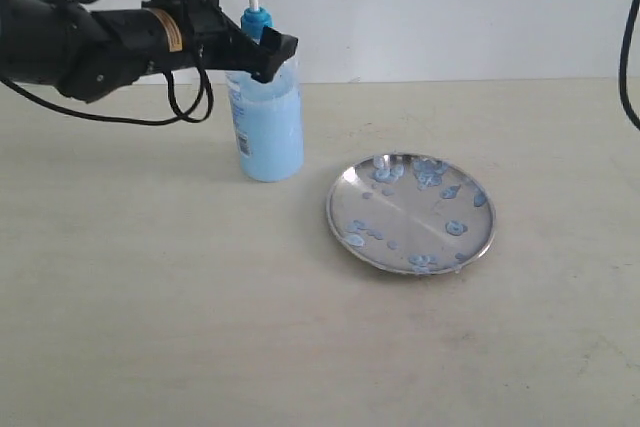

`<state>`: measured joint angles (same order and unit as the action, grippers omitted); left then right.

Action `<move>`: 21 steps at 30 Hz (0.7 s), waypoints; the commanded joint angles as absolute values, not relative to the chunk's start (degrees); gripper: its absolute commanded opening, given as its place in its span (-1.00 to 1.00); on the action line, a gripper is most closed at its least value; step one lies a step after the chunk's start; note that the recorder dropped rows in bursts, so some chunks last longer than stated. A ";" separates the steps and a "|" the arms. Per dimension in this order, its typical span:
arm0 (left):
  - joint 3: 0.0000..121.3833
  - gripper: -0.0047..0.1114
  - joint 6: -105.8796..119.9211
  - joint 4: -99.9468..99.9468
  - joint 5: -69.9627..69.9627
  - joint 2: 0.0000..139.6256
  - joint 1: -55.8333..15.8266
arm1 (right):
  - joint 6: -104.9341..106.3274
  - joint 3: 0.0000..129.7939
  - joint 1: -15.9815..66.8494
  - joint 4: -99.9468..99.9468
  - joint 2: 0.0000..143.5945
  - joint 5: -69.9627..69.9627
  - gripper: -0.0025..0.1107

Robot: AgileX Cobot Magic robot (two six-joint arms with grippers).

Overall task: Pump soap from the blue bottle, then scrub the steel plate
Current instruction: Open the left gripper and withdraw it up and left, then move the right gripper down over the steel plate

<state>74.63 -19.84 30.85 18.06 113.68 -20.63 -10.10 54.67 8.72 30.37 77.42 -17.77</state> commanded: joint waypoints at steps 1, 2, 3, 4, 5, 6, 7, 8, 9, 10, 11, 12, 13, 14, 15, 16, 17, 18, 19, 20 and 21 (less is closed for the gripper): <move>74.58 0.95 -20.11 31.25 15.85 108.32 -20.69 | -10.55 54.34 8.50 28.27 75.80 -16.51 -0.96; 74.58 0.95 -20.88 31.25 15.85 107.54 -20.69 | -10.55 54.34 8.50 28.13 75.32 -16.51 -0.96; 74.58 0.94 -22.78 31.25 15.85 106.40 -20.69 | -10.55 54.34 8.50 28.13 75.03 -16.37 -0.96; 74.58 0.94 -23.89 31.25 15.53 105.69 -20.69 | -10.55 54.34 8.50 28.13 74.32 -15.88 -0.96; 74.58 0.91 -25.37 31.25 14.82 104.80 -20.69 | -10.55 54.34 8.50 28.13 73.78 -15.13 -0.96; 74.58 0.85 -26.87 31.25 13.94 103.97 -20.69 | -10.55 54.34 8.50 28.13 73.40 -14.44 -0.96; 74.58 0.76 -28.68 31.25 13.06 103.11 -20.69 | -10.55 54.34 8.50 28.13 72.78 -13.31 -0.96; 74.58 0.58 -30.47 31.25 11.39 102.22 -20.69 | -10.55 54.34 8.50 28.13 72.09 -11.93 -0.96; 74.58 0.33 -31.96 31.25 9.77 101.24 -20.69 | -10.55 54.33 8.50 28.13 71.36 -10.92 -0.96; 74.58 0.01 -32.83 31.25 8.56 100.42 -20.69 | -10.55 54.07 8.50 28.13 70.53 -9.75 -0.96; 74.58 -0.33 -33.36 31.25 7.23 99.31 -20.69 | -10.55 53.54 8.50 28.13 69.53 -9.20 -0.96; 74.58 -0.68 -33.36 31.25 6.27 98.12 -20.69 | -10.55 53.04 8.50 28.13 68.63 -8.63 -0.96; 74.58 -0.83 -33.36 31.42 5.52 97.12 -20.69 | -10.55 52.19 8.50 28.13 67.32 -8.08 -0.96; 74.46 -0.81 -33.46 31.40 4.53 95.78 -20.69 | -10.55 50.94 8.50 28.13 65.85 -8.08 -0.96; 74.07 -0.82 -33.46 30.89 3.95 94.28 -20.69 | -10.55 49.64 8.50 28.13 64.49 -8.08 -0.96; 73.25 -0.85 -33.46 30.88 4.22 92.58 -20.69 | -10.55 47.72 8.50 27.44 62.57 -8.34 -0.96; 71.72 -0.84 -33.46 31.04 5.21 90.65 -20.69 | -10.55 45.42 8.50 26.62 60.45 -8.98 -0.96; 69.56 -0.84 -33.46 31.40 6.83 88.49 -20.69 | -10.55 42.71 8.50 25.61 58.65 -9.88 -0.96; 66.61 -0.84 -33.46 32.69 9.55 86.07 -20.69 | -10.55 39.61 8.50 23.67 55.70 -11.88 -0.96; 63.77 -0.84 -33.46 34.31 13.17 83.93 -20.58 | -10.55 36.17 8.50 22.34 53.68 -13.58 -0.96; 59.73 -0.84 -32.88 36.25 17.48 81.05 -20.15 | -10.55 33.23 8.50 20.87 51.03 -16.07 -0.96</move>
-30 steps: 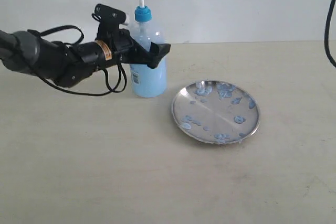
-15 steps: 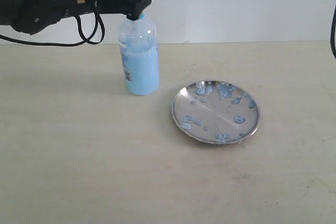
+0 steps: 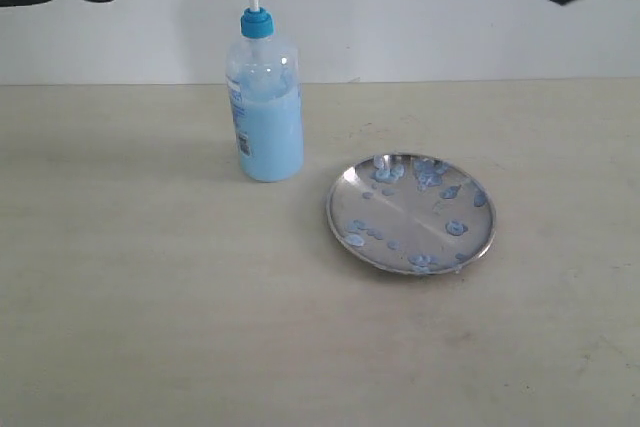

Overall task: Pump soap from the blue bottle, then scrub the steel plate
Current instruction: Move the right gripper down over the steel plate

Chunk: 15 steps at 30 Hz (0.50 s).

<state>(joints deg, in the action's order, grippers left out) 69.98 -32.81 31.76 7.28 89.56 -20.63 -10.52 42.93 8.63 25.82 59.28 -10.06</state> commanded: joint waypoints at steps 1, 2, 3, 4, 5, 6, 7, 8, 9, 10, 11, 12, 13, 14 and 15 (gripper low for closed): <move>55.33 -0.84 -32.45 37.17 21.62 77.89 -19.46 | -10.30 28.79 8.50 19.32 48.48 -18.43 -0.96; 50.94 -0.84 -32.57 36.52 24.35 75.25 -18.57 | -10.30 25.94 8.50 17.07 46.01 -20.40 -0.96; 46.69 -0.84 -32.57 34.60 26.65 71.77 -17.58 | -10.45 23.19 8.50 14.84 44.29 -21.70 -0.96; 42.67 -0.84 -32.32 31.62 27.38 68.20 -16.48 | -10.54 19.69 8.50 12.03 42.21 -23.27 -0.96; 39.72 -0.84 -31.13 29.26 27.38 64.71 -15.60 | -10.54 17.84 8.50 11.27 41.07 -23.93 -0.96; 36.31 -0.84 -29.33 26.50 27.00 61.46 -14.44 | -11.20 16.25 8.50 11.15 40.24 -24.39 -0.96; 33.25 -0.84 -27.16 23.21 26.27 58.57 -13.25 | -11.74 15.42 8.50 11.15 39.83 -24.67 -0.96; 31.03 -0.84 -25.29 20.54 25.62 56.63 -12.36 | -12.69 15.42 8.50 11.30 39.83 -24.66 -0.96; 28.57 -0.84 -22.93 17.43 25.14 54.63 -11.31 | -13.58 15.59 8.50 12.11 40.31 -24.66 -0.96; 26.45 -0.84 -20.42 14.43 24.69 53.12 -10.42 | -14.05 16.29 8.50 12.54 41.47 -25.14 -0.96; 24.70 -0.84 -18.65 12.20 24.17 52.21 -9.86 | -14.05 16.93 8.50 12.54 43.06 -25.94 -0.96; 23.22 -0.84 -17.10 10.97 23.69 51.46 -9.35 | -14.05 18.06 8.50 12.54 45.16 -26.37 -0.96; 21.93 -0.84 -16.32 10.86 23.59 51.17 -8.94 | -14.05 19.67 8.50 12.54 47.78 -26.10 -0.96; 21.06 -0.84 -16.33 10.86 23.59 51.18 -8.51 | -14.05 21.10 8.50 12.54 50.20 -25.65 -0.96; 20.08 -0.84 -16.33 10.86 23.59 51.29 -8.52 | -14.05 22.91 8.50 12.54 53.60 -25.51 -0.96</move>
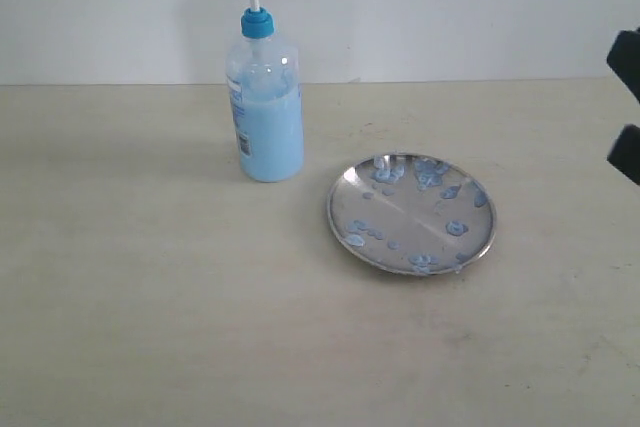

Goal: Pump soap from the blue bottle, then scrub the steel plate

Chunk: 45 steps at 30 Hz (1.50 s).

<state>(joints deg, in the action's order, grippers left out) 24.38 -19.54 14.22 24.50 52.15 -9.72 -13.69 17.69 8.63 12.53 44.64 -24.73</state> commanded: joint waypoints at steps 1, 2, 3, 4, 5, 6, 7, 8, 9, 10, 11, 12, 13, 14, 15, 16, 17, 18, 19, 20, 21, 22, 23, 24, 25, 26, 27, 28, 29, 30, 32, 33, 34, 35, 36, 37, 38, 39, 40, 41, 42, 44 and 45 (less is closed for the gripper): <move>19.09 -0.84 -16.33 10.86 23.59 51.39 -8.52 | -14.69 24.98 8.50 12.85 57.28 -25.37 -0.96; 18.24 -0.84 -16.33 10.86 23.48 51.44 -8.52 | -15.38 27.35 8.50 13.33 60.30 -24.84 -0.96; 17.14 -0.84 -16.33 10.86 23.30 51.44 -8.52 | -16.70 30.08 8.50 14.74 64.26 -23.77 -0.96; 16.15 -0.84 -16.33 10.99 22.35 51.44 -8.52 | -18.72 33.25 8.61 17.13 68.29 -21.73 -0.96; 15.34 -0.84 -16.33 11.34 21.03 51.44 -8.52 | -21.79 36.07 8.61 19.70 72.33 -19.40 -0.96; 14.66 -0.84 -15.81 11.35 18.85 51.44 -8.52 | -25.76 39.75 8.73 23.75 76.28 -15.52 -0.96; 13.98 -0.84 -15.29 11.35 16.69 51.44 -8.52 | -29.84 43.52 9.30 28.51 80.02 -10.80 -0.96; 13.23 -0.84 -15.29 11.35 15.50 51.44 -8.52 | -33.31 47.22 10.15 33.24 83.40 -5.33 -0.96; 12.66 -0.84 -15.29 11.35 15.23 51.44 -8.52 | -35.10 49.96 11.05 36.52 85.81 0.58 -0.96; 12.05 -0.84 -15.29 11.35 15.35 51.44 -8.52 | -35.27 53.07 12.33 37.36 88.33 6.37 -0.96; 11.59 -0.84 -15.29 11.35 16.13 51.44 -8.52 | -34.85 55.75 13.71 37.49 90.34 11.54 -0.96; 11.21 -0.84 -15.29 11.35 16.98 51.44 -8.52 | -34.33 57.84 14.81 37.07 91.65 15.06 -0.96; 10.80 -0.84 -15.29 11.35 17.94 51.32 -8.52 | -32.73 59.40 16.18 35.72 92.97 18.30 -0.96; 10.52 -0.84 -15.29 11.35 18.63 51.32 -8.52 | -29.84 60.41 17.49 33.21 94.02 20.35 -0.96; 10.29 -0.84 -15.29 11.35 18.80 51.32 -8.52 | -25.69 60.97 18.69 30.60 94.71 21.42 -0.96; 9.83 -0.84 -15.45 11.21 18.80 51.32 -8.52 | -20.82 61.47 19.78 26.72 95.39 22.75 -0.96; 9.24 -0.84 -15.71 10.43 18.90 51.32 -8.52 | -15.87 61.80 20.70 22.57 95.74 24.04 -0.96; 8.50 -0.84 -15.72 9.25 19.03 51.32 -8.52 | -12.27 61.95 21.30 18.65 96.07 25.83 -0.96; 7.57 -0.84 -15.72 8.00 19.33 51.32 -8.52 | -8.55 61.95 21.73 15.29 96.07 27.42 -0.96; 6.63 -0.84 -15.72 7.59 19.57 51.32 -8.52 | -5.78 61.95 21.85 12.40 96.07 29.19 -0.96; 5.99 -0.84 -15.72 7.45 19.70 51.32 -8.52 | -4.28 61.95 21.85 10.53 96.07 30.45 -0.96; 5.35 -0.84 -15.72 7.31 19.47 51.32 -8.52 | -3.58 61.95 21.85 9.82 96.07 31.53 -0.96; 4.98 -0.84 -15.72 7.31 19.20 51.32 -8.52 | -3.70 61.95 21.85 9.82 96.07 32.10 -0.96; 4.72 -0.84 -15.72 7.31 19.10 51.32 -8.52 | -3.70 61.95 21.85 9.82 96.07 32.16 -0.96; 4.51 -0.84 -15.72 7.31 19.10 51.32 -8.52 | -3.70 61.95 21.85 9.75 95.94 31.98 -0.96; 4.40 -0.84 -15.72 7.31 19.10 51.32 -8.52 | -3.70 61.95 21.85 9.75 95.95 31.71 -0.96; 4.40 -0.84 -15.72 7.31 19.10 51.32 -8.52 | -3.70 61.95 21.85 9.69 95.95 31.29 -0.96; 4.40 -0.84 -15.72 7.31 19.10 51.32 -8.52 | -3.70 61.95 21.85 9.69 95.95 30.98 -0.96; 4.40 -0.84 -15.72 7.31 19.10 51.32 -8.52 | -3.70 61.95 21.85 9.69 95.95 30.73 -0.96; 4.40 -0.84 -15.72 7.31 19.10 51.32 -8.52 | -3.70 61.95 21.85 9.69 95.95 30.60 -0.96; 4.40 -0.84 -15.72 7.31 19.22 51.32 -8.52 | -3.60 61.95 21.85 9.69 95.95 29.89 -0.96; 4.40 -0.84 -15.72 7.31 19.22 51.32 -8.52 | -3.47 61.95 21.85 9.69 95.95 29.20 -0.96; 4.40 -0.84 -15.72 7.31 19.22 51.32 -8.52 | -3.47 61.95 21.85 9.69 95.95 28.42 -0.96; 4.40 -0.84 -15.72 7.31 19.22 51.32 -8.52 | -3.47 61.95 21.85 9.69 95.95 27.44 -0.96; 4.40 -0.84 -15.72 7.31 18.66 51.17 -8.52 | -3.47 61.95 21.85 9.69 95.95 26.27 -0.96; 4.40 -0.84 -15.72 7.31 17.77 49.04 -8.66 | -3.47 61.95 21.85 9.69 95.95 25.24 -0.96; 4.40 -0.84 -15.72 7.31 16.63 47.37 -8.16 | -3.47 61.95 21.85 9.69 95.95 24.28 -0.96; 4.40 -0.84 -15.72 8.34 15.90 44.38 -7.12 | -3.47 62.08 21.85 9.69 95.95 22.93 -0.96; 4.40 -0.84 -15.53 8.73 15.36 40.70 -5.75 | -3.47 62.08 21.85 9.69 95.95 21.77 -0.96; 4.28 -0.84 -15.27 8.73 14.70 32.95 -3.11 | -3.16 62.08 21.71 9.69 95.95 20.08 -0.96; 4.28 -0.84 -15.27 8.73 14.85 28.64 -1.96 | -2.85 62.08 21.71 9.69 95.95 19.80 -0.96; 4.28 -0.84 -15.27 8.73 16.64 17.38 1.13 | -2.76 62.08 21.71 9.69 95.95 20.83 -0.96; 4.28 -0.84 -15.27 8.73 18.37 12.19 2.86 | -1.91 62.60 21.71 9.69 96.38 22.56 -0.96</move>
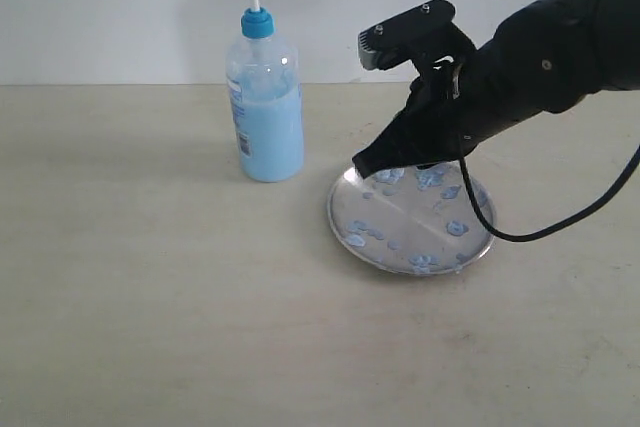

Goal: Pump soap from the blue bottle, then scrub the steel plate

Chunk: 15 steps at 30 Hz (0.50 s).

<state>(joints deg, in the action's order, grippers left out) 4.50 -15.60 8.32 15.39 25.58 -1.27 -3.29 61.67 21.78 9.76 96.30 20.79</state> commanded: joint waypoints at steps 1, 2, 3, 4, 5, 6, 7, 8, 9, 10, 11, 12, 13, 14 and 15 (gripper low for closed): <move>4.28 -0.84 -15.27 8.73 19.06 9.80 3.40 | -1.22 63.10 21.57 9.69 96.76 23.52 -0.96; 4.28 -0.84 -15.27 8.73 20.00 6.22 3.54 | -0.72 65.68 20.61 9.36 98.91 27.12 -0.96; 4.28 -0.84 -15.27 8.73 20.13 4.49 3.54 | -0.72 67.19 20.21 8.85 100.07 29.25 -0.96; 4.28 -0.84 -15.27 8.73 20.13 1.69 3.54 | 0.93 71.47 18.85 7.56 103.30 34.84 -0.96; 4.28 -0.84 -15.27 8.73 20.13 0.07 3.54 | 2.36 75.11 18.00 6.27 105.95 39.11 -0.96; 4.28 -0.84 -15.27 8.73 20.13 0.00 3.54 | 3.97 78.24 17.52 5.14 107.89 42.01 -0.96; 4.28 -0.84 -15.27 8.73 20.13 0.00 3.54 | 4.97 81.64 17.05 4.44 110.36 45.18 -0.96; 4.28 -0.84 -15.27 8.73 20.13 0.00 3.54 | 5.08 84.02 17.06 4.33 112.41 47.27 -0.96; 4.28 -0.84 -15.27 8.73 19.65 0.00 3.54 | 6.08 86.87 17.06 3.05 114.54 50.14 -0.96; 4.28 -0.84 -15.27 8.73 19.65 0.00 3.54 | 7.12 88.66 17.16 0.00 115.74 53.87 -0.96; 4.28 -0.84 -15.37 8.73 17.95 0.00 3.54 | 10.55 90.31 17.16 -5.57 116.62 59.75 -0.96; 4.28 -0.84 -15.37 8.73 14.69 0.00 3.54 | 12.89 90.59 17.16 -8.07 116.62 62.52 -0.96; 3.73 -0.84 -15.37 8.73 10.61 0.00 3.54 | 15.30 90.59 17.16 -9.56 116.62 65.61 -0.96; 3.15 -0.84 -15.37 8.73 7.18 0.00 3.54 | 16.02 90.59 17.16 -9.72 116.37 68.42 -0.96; 2.13 -0.84 -15.37 8.73 2.98 0.00 3.54 | 16.02 90.59 17.16 -8.77 116.08 69.96 -0.96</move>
